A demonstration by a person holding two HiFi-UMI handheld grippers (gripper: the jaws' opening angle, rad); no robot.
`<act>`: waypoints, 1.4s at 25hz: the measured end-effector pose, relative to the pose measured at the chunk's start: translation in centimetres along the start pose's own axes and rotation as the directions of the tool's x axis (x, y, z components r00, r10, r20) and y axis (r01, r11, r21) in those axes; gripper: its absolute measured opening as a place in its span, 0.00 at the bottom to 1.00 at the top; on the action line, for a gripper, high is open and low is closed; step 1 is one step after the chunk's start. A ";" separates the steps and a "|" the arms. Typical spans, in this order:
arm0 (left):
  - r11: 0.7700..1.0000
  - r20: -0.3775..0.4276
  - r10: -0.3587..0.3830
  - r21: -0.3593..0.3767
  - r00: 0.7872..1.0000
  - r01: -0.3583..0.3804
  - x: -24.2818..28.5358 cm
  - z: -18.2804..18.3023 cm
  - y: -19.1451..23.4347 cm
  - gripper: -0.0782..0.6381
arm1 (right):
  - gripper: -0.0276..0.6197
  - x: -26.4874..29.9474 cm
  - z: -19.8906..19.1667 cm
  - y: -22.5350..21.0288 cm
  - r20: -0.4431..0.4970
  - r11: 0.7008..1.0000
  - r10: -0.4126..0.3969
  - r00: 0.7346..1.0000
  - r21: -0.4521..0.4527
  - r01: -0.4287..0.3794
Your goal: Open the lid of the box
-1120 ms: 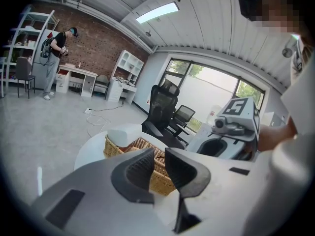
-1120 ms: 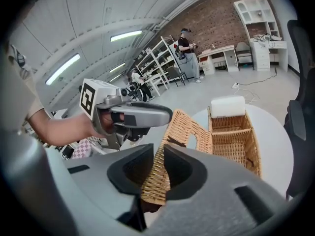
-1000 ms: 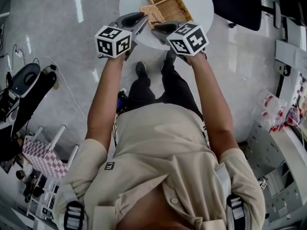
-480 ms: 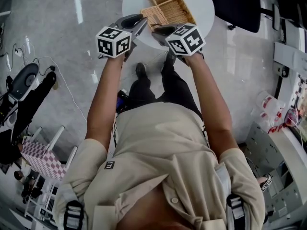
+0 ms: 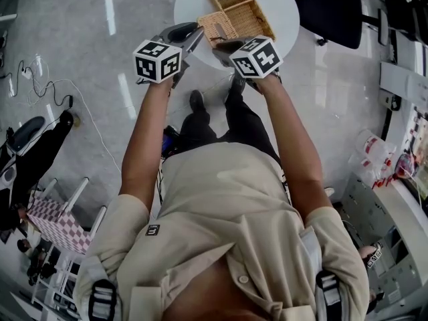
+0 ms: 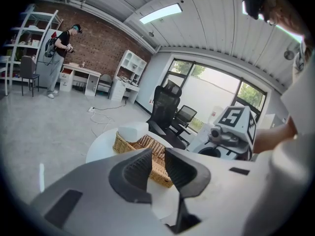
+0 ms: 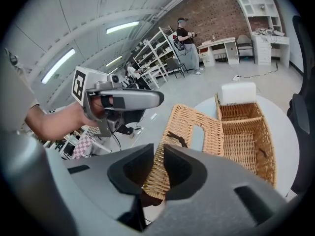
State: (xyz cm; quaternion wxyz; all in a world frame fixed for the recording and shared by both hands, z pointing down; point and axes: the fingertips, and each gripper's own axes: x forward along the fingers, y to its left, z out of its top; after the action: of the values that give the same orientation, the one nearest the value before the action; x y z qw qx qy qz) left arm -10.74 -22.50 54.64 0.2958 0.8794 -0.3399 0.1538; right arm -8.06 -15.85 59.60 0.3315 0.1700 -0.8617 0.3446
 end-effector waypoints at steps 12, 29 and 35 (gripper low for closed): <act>1.000 0.010 0.005 0.001 1.000 -0.005 -1.3 0.6 0.5 0.19 | 0.11 0.2 -2.1 -0.5 -0.052 0.999 -0.035 0.998 0.020 0.036; 0.999 0.054 -0.018 0.029 0.998 0.016 -4.3 3.0 -1.1 0.19 | 0.05 -4.1 0.5 0.4 0.042 0.995 -0.103 0.994 0.009 0.102; 0.998 0.080 -0.036 0.056 0.996 0.031 -5.9 4.6 -2.0 0.19 | 0.04 -6.2 2.5 1.1 0.104 0.990 -0.142 0.984 -0.008 0.144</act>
State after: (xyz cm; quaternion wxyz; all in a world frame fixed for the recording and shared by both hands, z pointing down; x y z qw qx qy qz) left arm -13.27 -21.24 47.44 0.2601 0.8983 -0.3324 0.1222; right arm -5.24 -16.46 53.43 0.3116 0.2465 -0.8659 0.3038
